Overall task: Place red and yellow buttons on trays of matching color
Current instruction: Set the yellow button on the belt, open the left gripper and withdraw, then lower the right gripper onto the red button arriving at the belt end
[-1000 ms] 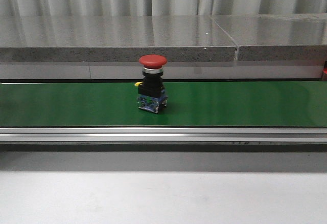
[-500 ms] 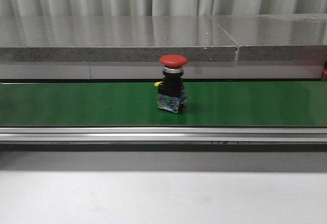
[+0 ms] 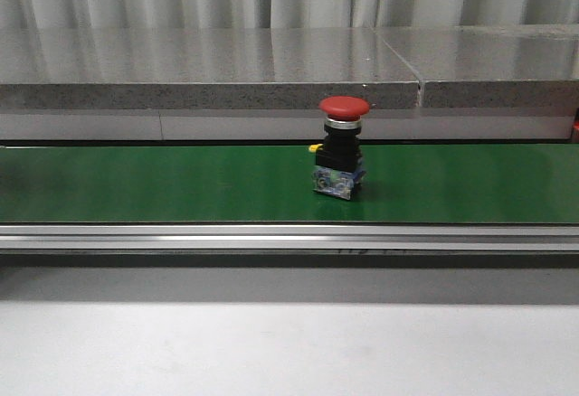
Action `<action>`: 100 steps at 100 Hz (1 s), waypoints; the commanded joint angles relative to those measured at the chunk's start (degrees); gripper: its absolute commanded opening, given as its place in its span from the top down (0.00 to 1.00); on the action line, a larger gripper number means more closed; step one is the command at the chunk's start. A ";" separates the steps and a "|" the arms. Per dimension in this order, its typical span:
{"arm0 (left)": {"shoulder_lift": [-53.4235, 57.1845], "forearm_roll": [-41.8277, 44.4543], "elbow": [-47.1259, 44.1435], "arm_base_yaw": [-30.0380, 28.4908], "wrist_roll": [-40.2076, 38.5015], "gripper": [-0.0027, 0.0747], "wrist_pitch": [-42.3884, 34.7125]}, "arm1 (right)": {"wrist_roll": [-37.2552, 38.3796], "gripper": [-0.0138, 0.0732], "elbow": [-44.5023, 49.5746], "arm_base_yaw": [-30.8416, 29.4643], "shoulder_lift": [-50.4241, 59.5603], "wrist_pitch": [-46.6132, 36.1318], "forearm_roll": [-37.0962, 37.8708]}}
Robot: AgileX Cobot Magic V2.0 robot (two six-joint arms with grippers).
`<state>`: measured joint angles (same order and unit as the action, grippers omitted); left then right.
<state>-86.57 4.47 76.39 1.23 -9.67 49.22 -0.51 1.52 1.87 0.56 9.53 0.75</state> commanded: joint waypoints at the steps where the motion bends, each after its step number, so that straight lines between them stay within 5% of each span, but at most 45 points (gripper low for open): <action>1: 5.04 0.11 1.95 2.27 -0.01 0.11 -4.09 | -0.09 0.92 -0.57 0.06 0.85 -4.44 0.56; 28: 15.01 0.11 -2.96 7.20 -0.12 0.11 -8.78 | -0.09 0.92 -0.57 0.06 0.85 -4.56 0.56; 83: 48.50 -1.37 -39.69 7.44 -0.35 0.11 -25.05 | -0.09 0.92 -0.57 0.06 0.85 -4.61 0.56; 100: 56.47 -1.37 -45.26 7.44 -0.35 0.29 -24.83 | -0.09 0.92 -0.57 0.06 0.85 -6.04 0.56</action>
<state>-32.88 3.43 31.42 8.14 -9.67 29.02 -0.51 1.52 1.87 0.56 9.32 0.75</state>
